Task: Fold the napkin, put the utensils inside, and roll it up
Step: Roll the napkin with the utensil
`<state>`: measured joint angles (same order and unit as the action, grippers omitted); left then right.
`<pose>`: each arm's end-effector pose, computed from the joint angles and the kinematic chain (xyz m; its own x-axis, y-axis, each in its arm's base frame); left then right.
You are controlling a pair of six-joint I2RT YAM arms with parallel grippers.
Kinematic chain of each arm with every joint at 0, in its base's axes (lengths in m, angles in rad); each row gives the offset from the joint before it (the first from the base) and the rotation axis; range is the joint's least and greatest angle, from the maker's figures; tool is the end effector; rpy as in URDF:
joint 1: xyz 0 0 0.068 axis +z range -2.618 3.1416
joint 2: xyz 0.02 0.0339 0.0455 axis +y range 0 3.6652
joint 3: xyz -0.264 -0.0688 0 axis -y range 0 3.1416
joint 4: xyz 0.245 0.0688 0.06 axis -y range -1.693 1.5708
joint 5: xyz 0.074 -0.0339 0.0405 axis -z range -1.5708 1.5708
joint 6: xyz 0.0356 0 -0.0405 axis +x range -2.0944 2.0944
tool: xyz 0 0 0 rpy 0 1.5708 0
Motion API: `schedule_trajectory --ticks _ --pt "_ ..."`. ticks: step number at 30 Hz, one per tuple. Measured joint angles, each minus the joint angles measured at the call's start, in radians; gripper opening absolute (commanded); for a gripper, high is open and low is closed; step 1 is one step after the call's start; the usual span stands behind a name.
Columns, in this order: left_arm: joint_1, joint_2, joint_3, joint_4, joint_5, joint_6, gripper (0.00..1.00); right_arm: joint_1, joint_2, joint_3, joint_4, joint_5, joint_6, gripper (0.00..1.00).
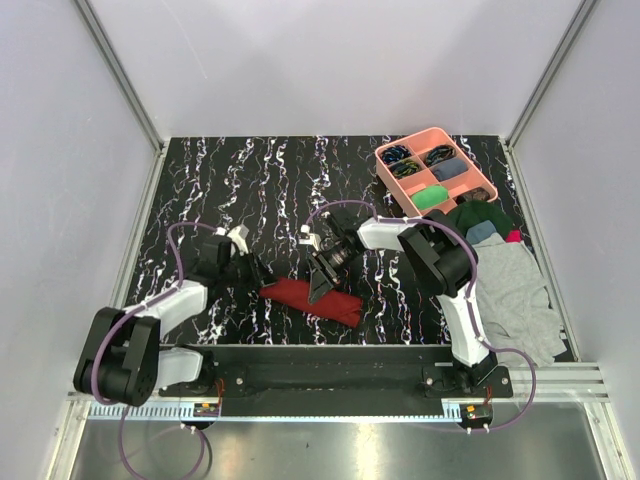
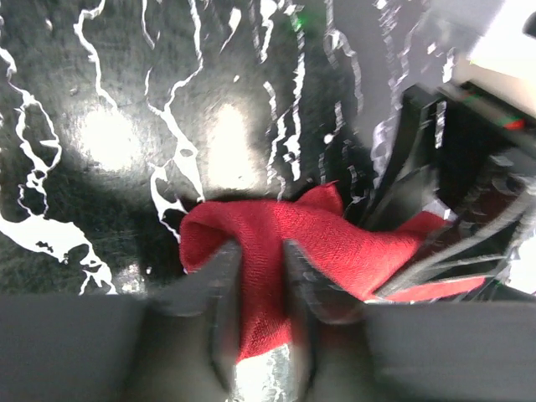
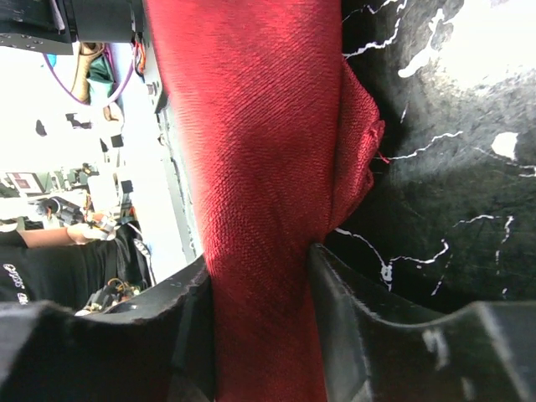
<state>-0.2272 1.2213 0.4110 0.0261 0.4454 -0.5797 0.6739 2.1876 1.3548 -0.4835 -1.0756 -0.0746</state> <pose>0.2080 -0.0638 0.1504 -0.8498 -0.3109 -0.4256 0.0418 0.7653 -0.6424 0.2968 0.2771 0.1000 -0.7191 -0.6196 -0.3145 -0.5247 0.1874 0.8304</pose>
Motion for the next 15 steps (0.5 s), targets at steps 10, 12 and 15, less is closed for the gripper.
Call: schedule_trajectory --ticks 10,12,15 --pt "-0.007 0.057 0.027 -0.018 0.002 -0.004 0.0 0.007 -0.203 -0.064 -0.001 0.249 -0.001 1.0" --pt "-0.007 0.061 0.032 -0.027 0.001 -0.004 0.0 0.025 -0.288 -0.123 0.009 0.372 -0.016 1.0" --pt "-0.007 0.074 0.047 -0.044 0.0 -0.004 0.0 0.108 -0.42 -0.217 0.05 0.58 -0.04 1.0"
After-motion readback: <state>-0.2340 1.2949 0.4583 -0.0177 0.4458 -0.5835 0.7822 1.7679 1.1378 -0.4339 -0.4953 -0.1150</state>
